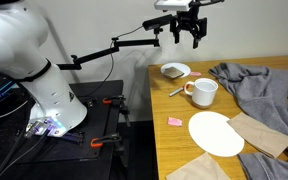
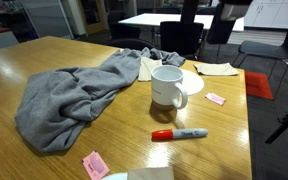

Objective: Put the red marker inside the white mug

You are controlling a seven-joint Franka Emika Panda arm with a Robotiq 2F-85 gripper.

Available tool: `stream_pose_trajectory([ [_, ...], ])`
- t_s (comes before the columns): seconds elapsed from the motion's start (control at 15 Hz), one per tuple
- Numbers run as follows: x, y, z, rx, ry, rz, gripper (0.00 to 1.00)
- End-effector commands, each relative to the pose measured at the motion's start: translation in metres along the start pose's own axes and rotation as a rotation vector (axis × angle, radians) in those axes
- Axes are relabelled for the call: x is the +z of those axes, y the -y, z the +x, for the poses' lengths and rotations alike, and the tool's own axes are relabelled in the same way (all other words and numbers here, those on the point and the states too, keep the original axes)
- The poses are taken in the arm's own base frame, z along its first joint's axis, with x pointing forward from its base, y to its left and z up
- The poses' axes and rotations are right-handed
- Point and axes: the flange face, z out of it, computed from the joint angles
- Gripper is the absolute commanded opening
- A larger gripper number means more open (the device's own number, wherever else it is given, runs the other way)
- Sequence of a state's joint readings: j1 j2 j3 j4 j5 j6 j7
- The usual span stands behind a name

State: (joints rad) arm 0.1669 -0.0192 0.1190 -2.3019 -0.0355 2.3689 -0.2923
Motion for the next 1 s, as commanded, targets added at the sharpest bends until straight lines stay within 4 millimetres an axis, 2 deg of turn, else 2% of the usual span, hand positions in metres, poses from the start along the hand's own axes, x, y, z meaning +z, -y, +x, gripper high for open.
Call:
stream_pose_trajectory([
  [0.0,0.014,0.005,0.016,0.027,0.016,0.052,1.00],
  [0.47,0.057,0.020,0.018,-0.004,0.041,0.062,1.00],
  [0.93,0.092,0.023,0.022,0.019,-0.049,0.028,1.00],
])
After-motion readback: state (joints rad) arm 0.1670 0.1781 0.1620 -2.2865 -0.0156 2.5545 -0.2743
